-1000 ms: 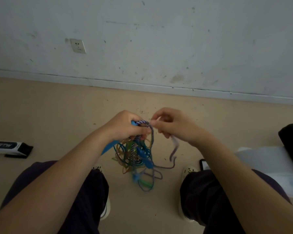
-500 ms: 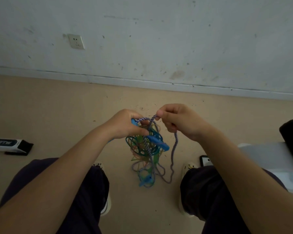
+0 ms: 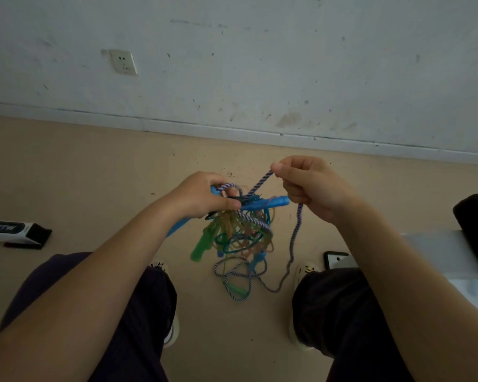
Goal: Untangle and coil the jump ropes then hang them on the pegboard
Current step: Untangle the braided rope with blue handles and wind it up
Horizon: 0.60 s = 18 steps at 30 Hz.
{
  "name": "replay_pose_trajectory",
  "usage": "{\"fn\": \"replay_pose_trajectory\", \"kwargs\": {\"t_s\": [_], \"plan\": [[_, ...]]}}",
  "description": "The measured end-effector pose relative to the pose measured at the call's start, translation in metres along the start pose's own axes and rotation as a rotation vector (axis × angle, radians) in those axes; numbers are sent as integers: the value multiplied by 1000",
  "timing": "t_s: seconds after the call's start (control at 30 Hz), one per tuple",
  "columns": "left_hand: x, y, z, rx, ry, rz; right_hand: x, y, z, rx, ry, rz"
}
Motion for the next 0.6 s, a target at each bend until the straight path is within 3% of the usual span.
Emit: {"fn": "replay_pose_trajectory", "kwargs": {"t_s": [0.1, 0.23, 0.33, 0.47, 0.53, 0.6], "plan": [[4, -2, 3, 22, -19, -51, 0, 1, -4, -42, -47, -1], [3, -6, -9, -68, -231, -34, -1, 2, -13, -112, -353, 16], [7, -6, -19, -92, -219, -45, -1, 1, -23, -173, -339, -16], [17, -10, -26, -19, -97, -74, -1, 3, -50, -435, -271, -58], [13, -11, -32, -17, -278, -26, -8, 5, -65, -611, -319, 1], [8, -10, -41, -64, -621, 47, -13, 6, -78, -723, -384, 77]]}}
Point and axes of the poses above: each hand's wrist, its own y-axis towards the middle knuckle, its own z-axis out of the palm, x = y × z, the point moved 5 cm from there along y, towards the middle knuckle, and after that the axes turned 2 degrees about -z, right-handed, at the moved point
